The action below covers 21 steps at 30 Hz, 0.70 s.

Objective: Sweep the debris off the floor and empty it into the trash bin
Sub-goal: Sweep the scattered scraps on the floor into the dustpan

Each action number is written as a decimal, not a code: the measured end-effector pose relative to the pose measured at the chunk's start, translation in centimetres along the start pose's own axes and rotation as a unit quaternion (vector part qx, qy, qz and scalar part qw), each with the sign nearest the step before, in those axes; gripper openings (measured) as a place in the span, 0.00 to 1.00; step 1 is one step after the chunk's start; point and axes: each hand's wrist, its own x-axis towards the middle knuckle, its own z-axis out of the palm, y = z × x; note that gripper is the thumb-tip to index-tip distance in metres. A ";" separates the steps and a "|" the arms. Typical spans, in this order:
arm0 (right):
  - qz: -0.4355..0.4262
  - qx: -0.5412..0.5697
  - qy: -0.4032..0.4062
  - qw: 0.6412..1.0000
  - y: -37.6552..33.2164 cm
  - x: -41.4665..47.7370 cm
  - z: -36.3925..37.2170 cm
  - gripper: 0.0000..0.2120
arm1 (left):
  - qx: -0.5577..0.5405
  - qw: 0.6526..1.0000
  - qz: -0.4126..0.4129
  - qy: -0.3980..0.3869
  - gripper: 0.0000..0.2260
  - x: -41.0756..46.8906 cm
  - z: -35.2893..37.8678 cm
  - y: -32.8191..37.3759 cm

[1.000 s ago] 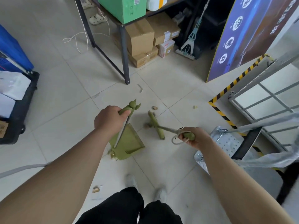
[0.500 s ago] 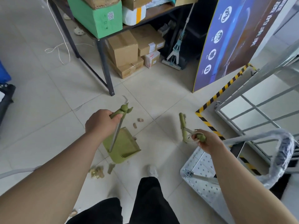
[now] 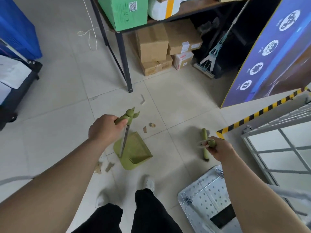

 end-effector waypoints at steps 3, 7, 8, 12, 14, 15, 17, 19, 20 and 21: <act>-0.004 -0.015 -0.060 0.998 -0.7 0.0 2.3 0.08 | -0.003 1.000 -0.020 0.012 0.18 -0.3 -0.5 -0.7; -0.009 -0.071 -0.099 0.992 -0.5 -0.8 5.6 0.09 | -0.015 0.998 -0.058 0.020 0.18 -1.2 -1.3 -2.5; -0.016 -0.103 -0.100 0.989 -0.3 -1.2 6.5 0.08 | -0.021 0.997 -0.066 0.022 0.19 -1.5 -1.5 -3.1; -0.019 -0.150 -0.129 0.980 0.9 -2.6 9.4 0.11 | -0.040 0.994 -0.097 0.034 0.19 -3.2 -2.6 -6.0; -0.017 -0.166 -0.143 0.976 1.9 -3.6 10.8 0.13 | -0.054 0.991 -0.113 0.040 0.18 -4.3 -3.0 -7.8; -0.019 -0.177 -0.149 0.973 2.6 -4.1 11.4 0.13 | -0.063 0.990 -0.122 0.041 0.17 -5.0 -3.2 -8.7; -0.013 -0.190 -0.170 0.967 4.1 -5.4 12.4 0.13 | -0.078 0.986 -0.141 0.039 0.18 -6.4 -3.7 -10.6; 0.002 -0.199 -0.192 0.961 5.8 -6.8 13.3 0.13 | -0.089 0.983 -0.159 0.037 0.19 -8.1 -4.2 -12.6; 0.009 -0.209 -0.200 0.957 6.7 -7.6 13.7 0.13 | -0.093 0.980 -0.169 0.039 0.19 -8.9 -4.5 -13.6; 0.012 -0.223 -0.206 0.953 7.6 -8.4 14.1 0.13 | -0.094 0.978 -0.180 0.042 0.19 -9.9 -4.8 -14.6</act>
